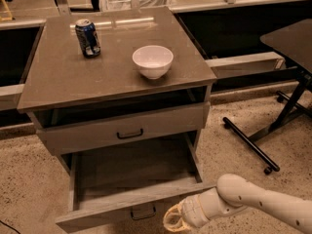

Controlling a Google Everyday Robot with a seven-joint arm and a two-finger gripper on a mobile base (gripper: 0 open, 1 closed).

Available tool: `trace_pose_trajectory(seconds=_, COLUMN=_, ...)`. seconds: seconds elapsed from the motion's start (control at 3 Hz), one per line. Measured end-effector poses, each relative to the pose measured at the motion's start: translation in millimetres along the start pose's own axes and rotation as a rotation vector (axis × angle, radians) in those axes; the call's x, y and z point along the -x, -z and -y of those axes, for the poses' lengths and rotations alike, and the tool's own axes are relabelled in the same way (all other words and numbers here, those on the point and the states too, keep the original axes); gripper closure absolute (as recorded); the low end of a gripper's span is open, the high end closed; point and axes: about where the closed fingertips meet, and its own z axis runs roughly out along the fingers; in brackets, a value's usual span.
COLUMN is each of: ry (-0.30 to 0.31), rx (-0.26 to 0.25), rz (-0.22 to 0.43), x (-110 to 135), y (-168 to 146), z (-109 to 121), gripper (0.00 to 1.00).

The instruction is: Close middle drawer

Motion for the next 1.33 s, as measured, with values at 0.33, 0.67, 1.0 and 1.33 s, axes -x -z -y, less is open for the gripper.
trace_pose_trajectory(seconds=0.33, ry=-0.093, rx=-0.079, rz=-0.013, x=-30, y=-15, z=12, gripper=0.70)
trace_pose_trajectory(seconds=0.67, ry=-0.149, rx=-0.185, rz=-0.028, x=-45, y=-19, z=32, gripper=0.46)
trace_pose_trajectory(seconds=1.0, ry=-0.170, rx=-0.264, rz=-0.023, x=-49, y=-22, z=53, gripper=0.23)
trace_pose_trajectory(seconds=1.33, ry=-0.169, rx=-0.264, rz=-0.017, x=-48, y=-23, z=51, gripper=0.00)
